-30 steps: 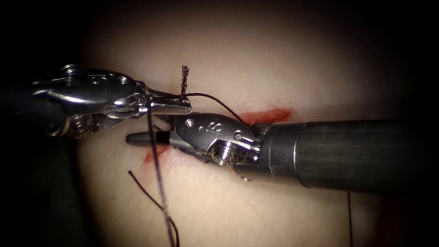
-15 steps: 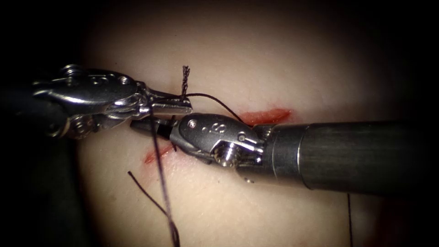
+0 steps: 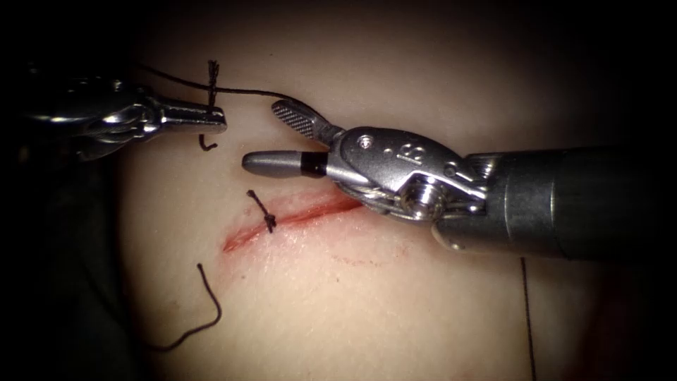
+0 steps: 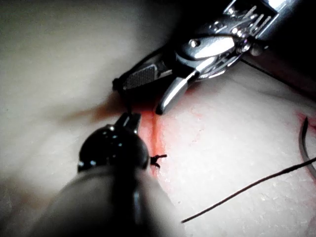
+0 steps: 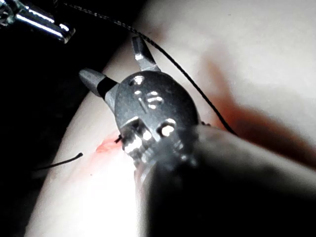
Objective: Wound Closure
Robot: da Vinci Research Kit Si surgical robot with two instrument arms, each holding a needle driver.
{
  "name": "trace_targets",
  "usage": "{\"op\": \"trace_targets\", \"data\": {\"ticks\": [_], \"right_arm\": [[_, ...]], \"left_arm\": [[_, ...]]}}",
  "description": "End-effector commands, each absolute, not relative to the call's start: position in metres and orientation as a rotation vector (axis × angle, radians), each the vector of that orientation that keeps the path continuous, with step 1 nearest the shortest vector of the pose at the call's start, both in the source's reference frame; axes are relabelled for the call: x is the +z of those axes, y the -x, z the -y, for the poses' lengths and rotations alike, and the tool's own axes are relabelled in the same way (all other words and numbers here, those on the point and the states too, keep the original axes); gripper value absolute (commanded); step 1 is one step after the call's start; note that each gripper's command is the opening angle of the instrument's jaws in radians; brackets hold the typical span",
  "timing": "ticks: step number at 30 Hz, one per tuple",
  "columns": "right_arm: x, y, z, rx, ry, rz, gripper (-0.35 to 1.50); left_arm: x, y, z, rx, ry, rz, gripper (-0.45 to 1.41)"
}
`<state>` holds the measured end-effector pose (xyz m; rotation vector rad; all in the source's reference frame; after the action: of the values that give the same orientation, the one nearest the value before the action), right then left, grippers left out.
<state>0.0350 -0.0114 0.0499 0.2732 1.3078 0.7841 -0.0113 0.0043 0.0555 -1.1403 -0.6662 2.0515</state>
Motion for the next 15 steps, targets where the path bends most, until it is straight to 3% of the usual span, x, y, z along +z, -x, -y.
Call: {"op": "trace_targets", "data": {"ticks": [1, 11, 15], "right_arm": [[0.0493, -0.0343, 0.0107, 0.778, -0.268, -1.314, 1.03], [0.0474, -0.0304, 0.0073, 0.801, -0.218, -1.328, 1.00], [0.0474, -0.0303, 0.0073, 0.802, -0.217, -1.334, 1.00]], "left_arm": [[0.0565, 0.0114, -0.0035, 2.081, 1.125, 0.712, -0.45], [0.0576, 0.0125, 0.0024, 2.303, 1.083, 1.039, -0.45], [0.0587, 0.0134, 0.0038, 2.456, 0.937, 1.004, -0.45]]}}
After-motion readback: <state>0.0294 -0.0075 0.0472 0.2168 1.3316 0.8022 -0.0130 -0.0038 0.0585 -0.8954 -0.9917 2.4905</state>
